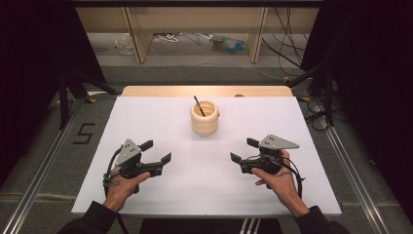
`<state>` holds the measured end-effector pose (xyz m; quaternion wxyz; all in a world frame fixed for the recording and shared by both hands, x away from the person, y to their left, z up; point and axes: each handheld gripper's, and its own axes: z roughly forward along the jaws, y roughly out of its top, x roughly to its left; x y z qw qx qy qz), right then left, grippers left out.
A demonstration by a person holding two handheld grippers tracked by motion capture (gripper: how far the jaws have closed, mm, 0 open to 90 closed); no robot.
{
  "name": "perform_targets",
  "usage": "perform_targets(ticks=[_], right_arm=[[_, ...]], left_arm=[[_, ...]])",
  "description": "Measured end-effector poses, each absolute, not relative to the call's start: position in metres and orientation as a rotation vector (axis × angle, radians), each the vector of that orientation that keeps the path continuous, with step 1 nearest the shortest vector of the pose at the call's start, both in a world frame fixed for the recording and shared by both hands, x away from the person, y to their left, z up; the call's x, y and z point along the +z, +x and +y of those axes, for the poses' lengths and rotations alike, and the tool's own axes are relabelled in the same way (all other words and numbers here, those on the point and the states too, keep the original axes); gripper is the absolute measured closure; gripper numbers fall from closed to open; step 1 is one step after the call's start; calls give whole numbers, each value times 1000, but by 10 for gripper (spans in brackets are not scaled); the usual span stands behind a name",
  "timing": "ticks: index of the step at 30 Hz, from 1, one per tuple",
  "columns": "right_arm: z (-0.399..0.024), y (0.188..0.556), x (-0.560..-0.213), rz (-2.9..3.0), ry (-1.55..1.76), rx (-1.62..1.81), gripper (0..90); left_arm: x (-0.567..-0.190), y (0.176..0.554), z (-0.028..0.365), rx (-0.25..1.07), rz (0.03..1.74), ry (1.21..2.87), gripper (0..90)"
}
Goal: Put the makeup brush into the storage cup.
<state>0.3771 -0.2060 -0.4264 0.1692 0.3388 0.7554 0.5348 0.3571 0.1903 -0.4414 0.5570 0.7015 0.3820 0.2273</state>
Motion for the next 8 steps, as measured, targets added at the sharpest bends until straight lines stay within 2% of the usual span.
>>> perform_targets(ticks=[8], right_arm=[[-207,377,-426,2157,975,1495,162]], left_arm=[[-442,357,190,536,904,1657,158]])
